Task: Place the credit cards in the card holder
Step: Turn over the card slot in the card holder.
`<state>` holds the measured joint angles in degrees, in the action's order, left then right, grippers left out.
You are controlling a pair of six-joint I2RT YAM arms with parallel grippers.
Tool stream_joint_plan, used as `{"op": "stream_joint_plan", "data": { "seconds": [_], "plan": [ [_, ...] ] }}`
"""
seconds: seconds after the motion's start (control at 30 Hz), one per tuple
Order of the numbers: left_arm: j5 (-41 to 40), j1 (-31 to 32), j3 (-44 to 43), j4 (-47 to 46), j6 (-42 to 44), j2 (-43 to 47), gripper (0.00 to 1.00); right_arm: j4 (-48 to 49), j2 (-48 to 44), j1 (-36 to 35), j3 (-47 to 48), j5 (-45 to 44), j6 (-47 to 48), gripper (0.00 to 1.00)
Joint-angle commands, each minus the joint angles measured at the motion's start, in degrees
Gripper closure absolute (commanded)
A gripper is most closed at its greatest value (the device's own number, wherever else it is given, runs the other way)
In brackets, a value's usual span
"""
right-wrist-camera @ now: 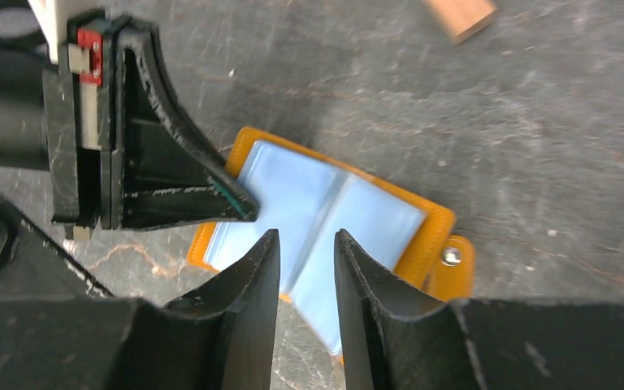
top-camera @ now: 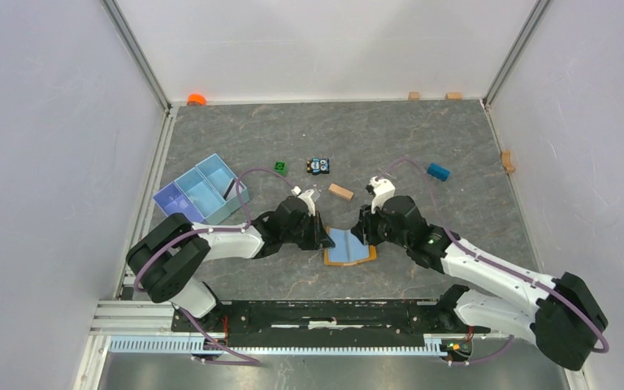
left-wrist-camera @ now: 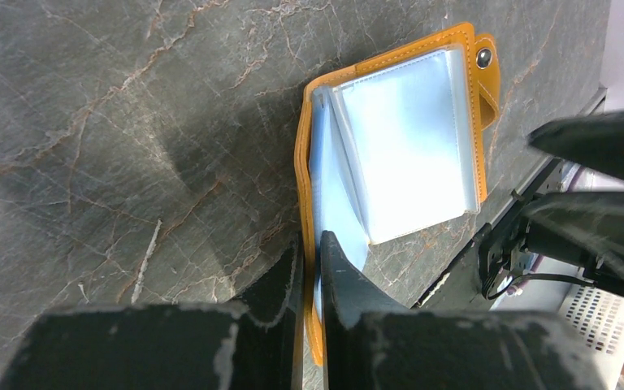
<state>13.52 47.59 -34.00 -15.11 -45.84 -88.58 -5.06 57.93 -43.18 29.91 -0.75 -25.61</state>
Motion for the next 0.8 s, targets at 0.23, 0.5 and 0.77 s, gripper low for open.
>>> {"op": "stream_joint_plan", "data": {
  "seconds": [0.23,0.5,0.77],
  "plan": [
    [-1.9,-0.2,-0.5,0.2,1.8,-0.9,0.94,0.4,13.8,-5.5,1.9,-5.1,3.9,0.64],
    [-9.0,-0.2,-3.3,12.1,8.5,-0.4,0.73,-2.6,17.6,-6.9,1.0,-10.2,4.7,0.6],
    [-13.3,-0.2,-5.1,20.9,10.6,1.7,0.47,-1.3,15.7,-7.0,1.9,-8.2,4.7,0.51]
  ]
}}
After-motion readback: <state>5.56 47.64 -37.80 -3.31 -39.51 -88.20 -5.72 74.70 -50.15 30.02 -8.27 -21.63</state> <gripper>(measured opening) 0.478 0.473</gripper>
